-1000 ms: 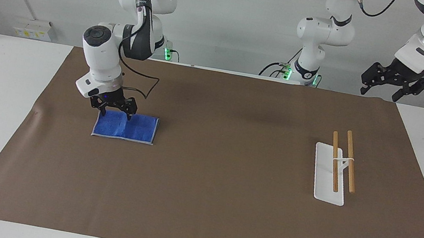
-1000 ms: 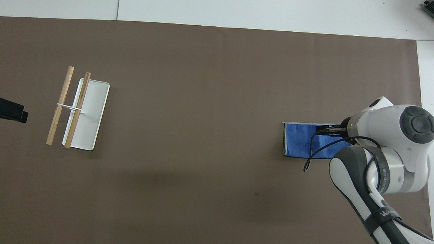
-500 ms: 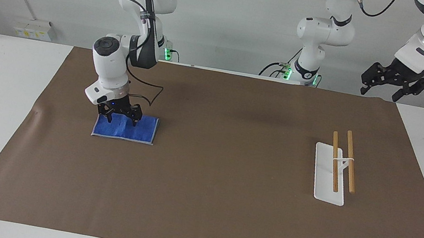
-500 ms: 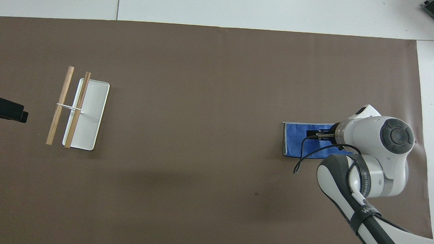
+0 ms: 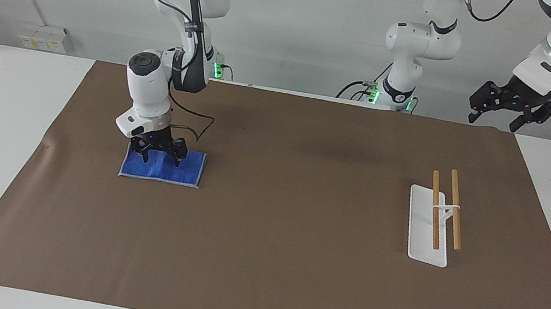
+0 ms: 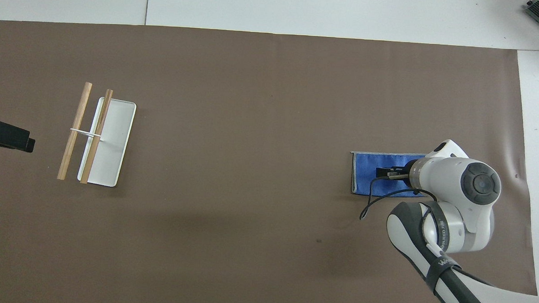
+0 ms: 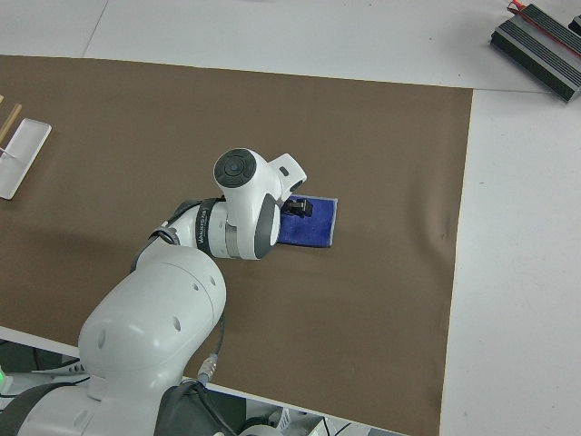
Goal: Right arm passes towel to left arm to hang
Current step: 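Reach the right gripper down onto the blue towel and close it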
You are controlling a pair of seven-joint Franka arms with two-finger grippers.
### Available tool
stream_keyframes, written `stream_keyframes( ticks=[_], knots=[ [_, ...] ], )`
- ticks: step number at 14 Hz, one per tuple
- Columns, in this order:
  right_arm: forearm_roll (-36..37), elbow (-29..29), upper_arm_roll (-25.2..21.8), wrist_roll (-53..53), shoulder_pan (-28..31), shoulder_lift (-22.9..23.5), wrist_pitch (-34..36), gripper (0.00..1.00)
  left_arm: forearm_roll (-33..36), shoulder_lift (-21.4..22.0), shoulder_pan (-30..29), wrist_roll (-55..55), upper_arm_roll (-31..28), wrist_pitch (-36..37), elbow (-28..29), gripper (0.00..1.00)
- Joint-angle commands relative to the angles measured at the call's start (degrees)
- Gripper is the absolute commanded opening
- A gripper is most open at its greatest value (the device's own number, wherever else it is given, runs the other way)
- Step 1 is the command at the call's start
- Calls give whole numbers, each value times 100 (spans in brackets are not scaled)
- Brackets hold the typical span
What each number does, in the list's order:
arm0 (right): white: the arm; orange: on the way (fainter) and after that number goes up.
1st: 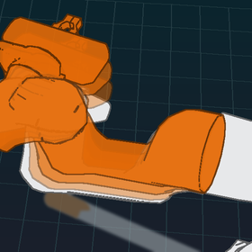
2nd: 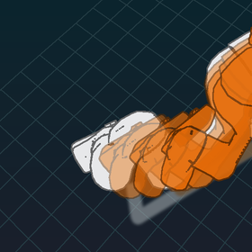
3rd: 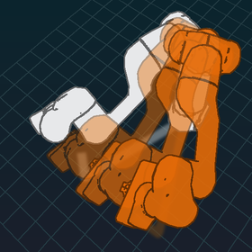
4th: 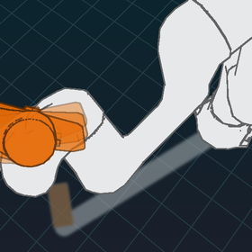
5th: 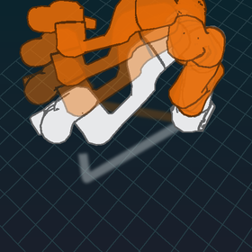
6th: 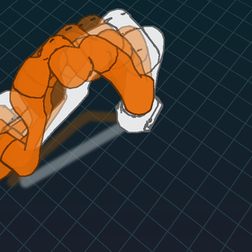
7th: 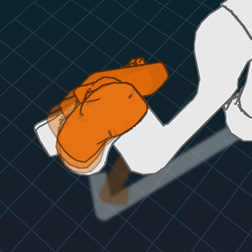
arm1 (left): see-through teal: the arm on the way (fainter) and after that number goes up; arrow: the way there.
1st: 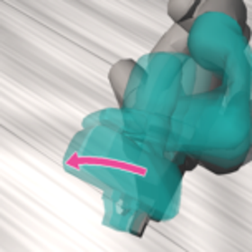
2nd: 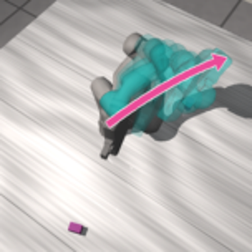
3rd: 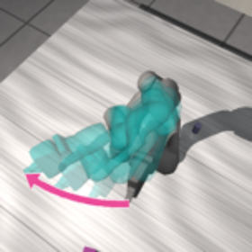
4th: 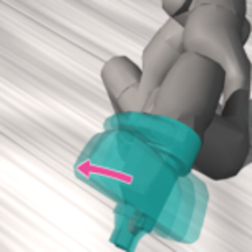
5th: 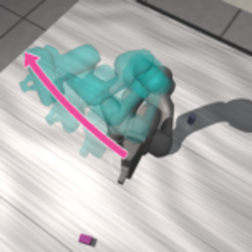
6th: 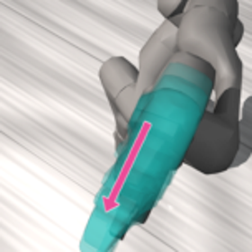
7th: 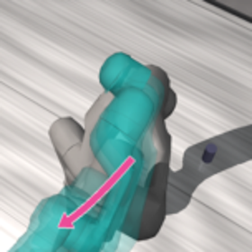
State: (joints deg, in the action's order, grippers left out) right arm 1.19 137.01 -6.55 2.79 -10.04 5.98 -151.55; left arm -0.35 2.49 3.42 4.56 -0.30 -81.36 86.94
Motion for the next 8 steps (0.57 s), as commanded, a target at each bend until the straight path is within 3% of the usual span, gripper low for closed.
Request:
stream_keyframes(
  ticks=[1,6,8],
  knots=[
    [-154,98,14,-217,55,-27,-138,100,-61,137,-43,45,-5,50,112,100],
    [-584,63,14,-313,90,43,-164,100,-61,137,-43,45,-5,50,112,100],
    [-1092,36,14,-742,99,87,-173,100,-61,129,-43,45,-5,50,112,100]
  ],
)
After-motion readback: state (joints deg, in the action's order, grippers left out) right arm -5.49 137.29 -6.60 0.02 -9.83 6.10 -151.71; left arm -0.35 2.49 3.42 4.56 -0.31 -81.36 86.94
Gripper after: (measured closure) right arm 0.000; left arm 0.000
